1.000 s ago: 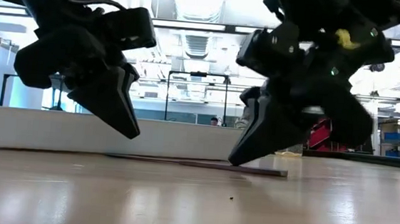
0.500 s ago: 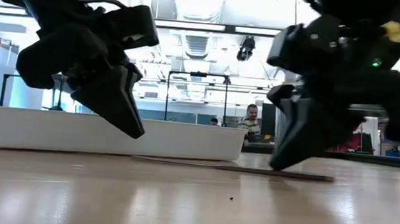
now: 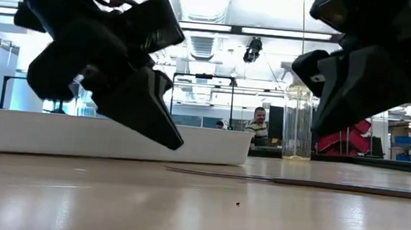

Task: Sort silverware
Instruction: Put the blue table knife with the other blue table knives on the silverware tray

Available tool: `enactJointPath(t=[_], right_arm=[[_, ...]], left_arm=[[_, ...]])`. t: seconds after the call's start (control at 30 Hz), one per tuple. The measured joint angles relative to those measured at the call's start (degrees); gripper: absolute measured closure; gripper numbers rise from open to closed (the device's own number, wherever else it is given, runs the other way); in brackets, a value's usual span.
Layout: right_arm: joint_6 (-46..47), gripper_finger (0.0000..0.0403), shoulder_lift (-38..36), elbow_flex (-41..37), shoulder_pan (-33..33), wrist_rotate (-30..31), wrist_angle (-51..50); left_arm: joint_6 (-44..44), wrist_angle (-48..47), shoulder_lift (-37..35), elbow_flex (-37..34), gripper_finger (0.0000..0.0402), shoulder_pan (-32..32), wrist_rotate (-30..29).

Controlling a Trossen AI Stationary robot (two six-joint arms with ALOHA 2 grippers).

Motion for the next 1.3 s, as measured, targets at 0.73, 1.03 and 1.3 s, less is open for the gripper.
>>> enactJointPath(t=[0.73,1.03,1.3], right_arm=[[13.32,0.0403,-3.69,-20.52,1.05,12.15,35.16],[19.05,0.0353,-3.25,-26.05,6.66,11.04,45.40],[20.01,0.0235,3.53,-23.96,12.36,20.46,45.35]], left_arm=[[-28.07,-12.78,3.74,1.22,0.0402,-2.79,-2.99],[-40.68,-14.26,3.03,1.06,0.0401,-6.72,-4.03],[-40.37,-14.02,3.02,0.89,0.0401,-6.94,-7.22]])
